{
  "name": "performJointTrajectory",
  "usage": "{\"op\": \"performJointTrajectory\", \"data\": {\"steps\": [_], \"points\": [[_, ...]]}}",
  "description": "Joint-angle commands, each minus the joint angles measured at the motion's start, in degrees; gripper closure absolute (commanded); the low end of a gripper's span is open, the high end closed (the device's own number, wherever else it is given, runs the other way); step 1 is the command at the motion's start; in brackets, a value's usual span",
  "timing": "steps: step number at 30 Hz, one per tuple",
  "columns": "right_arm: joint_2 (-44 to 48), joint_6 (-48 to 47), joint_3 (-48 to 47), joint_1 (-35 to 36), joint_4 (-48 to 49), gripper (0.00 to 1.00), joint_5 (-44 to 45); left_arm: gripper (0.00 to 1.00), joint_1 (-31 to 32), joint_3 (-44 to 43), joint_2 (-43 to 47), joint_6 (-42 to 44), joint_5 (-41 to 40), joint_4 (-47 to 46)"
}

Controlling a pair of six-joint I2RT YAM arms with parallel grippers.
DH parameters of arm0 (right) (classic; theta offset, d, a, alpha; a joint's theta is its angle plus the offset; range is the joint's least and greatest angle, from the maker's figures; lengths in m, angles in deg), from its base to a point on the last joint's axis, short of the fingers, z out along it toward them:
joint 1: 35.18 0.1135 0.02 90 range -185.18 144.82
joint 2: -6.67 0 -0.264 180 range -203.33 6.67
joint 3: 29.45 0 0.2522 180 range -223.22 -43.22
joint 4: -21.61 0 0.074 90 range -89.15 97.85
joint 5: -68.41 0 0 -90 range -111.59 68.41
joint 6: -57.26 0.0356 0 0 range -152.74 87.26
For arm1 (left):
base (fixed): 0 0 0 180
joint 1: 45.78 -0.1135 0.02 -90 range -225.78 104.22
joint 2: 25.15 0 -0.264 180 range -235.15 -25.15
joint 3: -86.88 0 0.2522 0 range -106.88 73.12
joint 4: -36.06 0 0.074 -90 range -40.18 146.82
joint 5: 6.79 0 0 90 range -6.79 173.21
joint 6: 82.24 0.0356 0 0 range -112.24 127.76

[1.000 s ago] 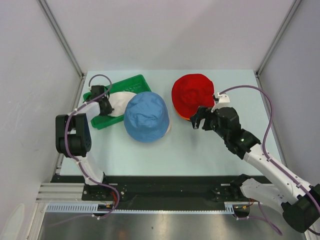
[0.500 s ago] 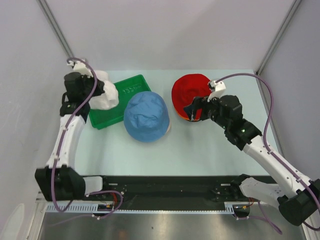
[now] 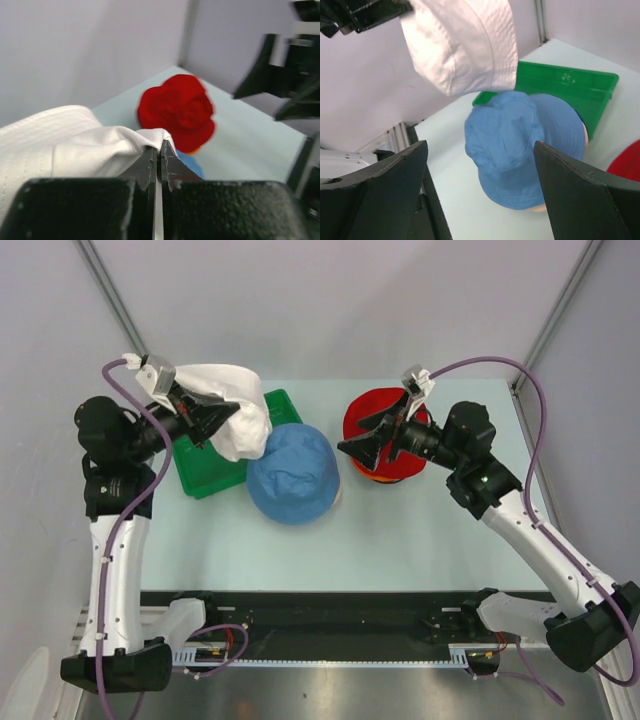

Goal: Stack the hats

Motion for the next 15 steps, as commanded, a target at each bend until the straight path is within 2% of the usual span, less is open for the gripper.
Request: {"op": "performJointTrajectory", "data": {"steps": [1,7,14,15], "points": [[0.76,5.29,-2.98,-3.50,4.91,0.08,-8.28,1.00,-0.03,-2.96,0.65,-6.31,22.44,-7.01],[0.06,10.21,-0.88,-4.30,10.62,0.08,-12.42,1.00,1.02,-3.30,1.36,-20.98,29.86,-24.41],[-1.78,16.01,-0.08,-4.21,18.88,0.07,-15.59,1.00,2.78,-4.80,1.62,-22.93,32.41,-25.15],[-2.31,16.72,-0.08,-4.21,20.63,0.07,-16.37,1.00,4.52,-4.80,1.71,-22.93,32.42,-25.15]]}}
